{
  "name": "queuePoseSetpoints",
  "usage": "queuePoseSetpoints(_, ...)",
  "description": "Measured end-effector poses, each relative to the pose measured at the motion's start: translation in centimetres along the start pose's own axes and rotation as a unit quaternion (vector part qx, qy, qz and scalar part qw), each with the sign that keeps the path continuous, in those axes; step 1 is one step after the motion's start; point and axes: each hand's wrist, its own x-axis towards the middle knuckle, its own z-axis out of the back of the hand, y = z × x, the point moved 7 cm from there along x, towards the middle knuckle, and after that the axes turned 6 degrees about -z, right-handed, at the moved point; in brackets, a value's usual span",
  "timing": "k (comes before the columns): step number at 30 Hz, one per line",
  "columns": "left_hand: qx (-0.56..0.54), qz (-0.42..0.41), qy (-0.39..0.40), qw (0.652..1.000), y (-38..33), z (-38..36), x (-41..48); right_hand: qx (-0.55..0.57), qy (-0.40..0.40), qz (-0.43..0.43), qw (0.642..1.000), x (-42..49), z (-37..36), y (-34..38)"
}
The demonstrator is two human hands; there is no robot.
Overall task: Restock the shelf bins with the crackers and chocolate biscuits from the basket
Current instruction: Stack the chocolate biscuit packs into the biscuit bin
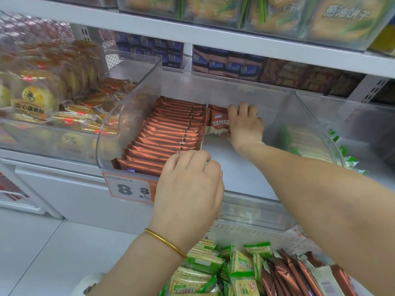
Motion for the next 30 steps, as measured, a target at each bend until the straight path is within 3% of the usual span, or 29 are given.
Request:
queuePoseSetpoints(16, -0.014, -0.01, -0.022, 1.0, 0.0, 0.3, -0.1, -0.013, -0.01, -0.022, 1.0, 0.0, 1.0, -0.3)
queuePoseSetpoints(20, -0.007, -0.043, -0.078, 0.996, -1.2, 1.8, -0.5, 0.153, -0.04, -0.092, 0.983, -1.4, 6.6, -1.6)
queuePoseSetpoints(22, -0.009, -0.07, -0.118, 0.99, -2.6, 3.1, -1.4, 0.295, -0.055, -0.098, 0.949, -4.0, 10.4, -3.2)
queuePoseSetpoints(26, -0.051, -0.119, -0.123, 0.984, -6.1, 4.4, -3.7, 0.515, -0.066, 0.014, 0.855, -16.1, 17.1, -7.4)
queuePoseSetpoints(28, -0.057, -0.149, -0.07, 0.985, -8.1, 3.1, -4.8, 0.525, 0.004, 0.045, 0.85, -22.2, 15.9, -9.6)
queuePoseSetpoints(30, -0.05, -0.184, 0.009, 0.982, -10.1, 0.6, -5.9, 0.483, 0.125, 0.018, 0.866, -26.2, 11.6, -11.7)
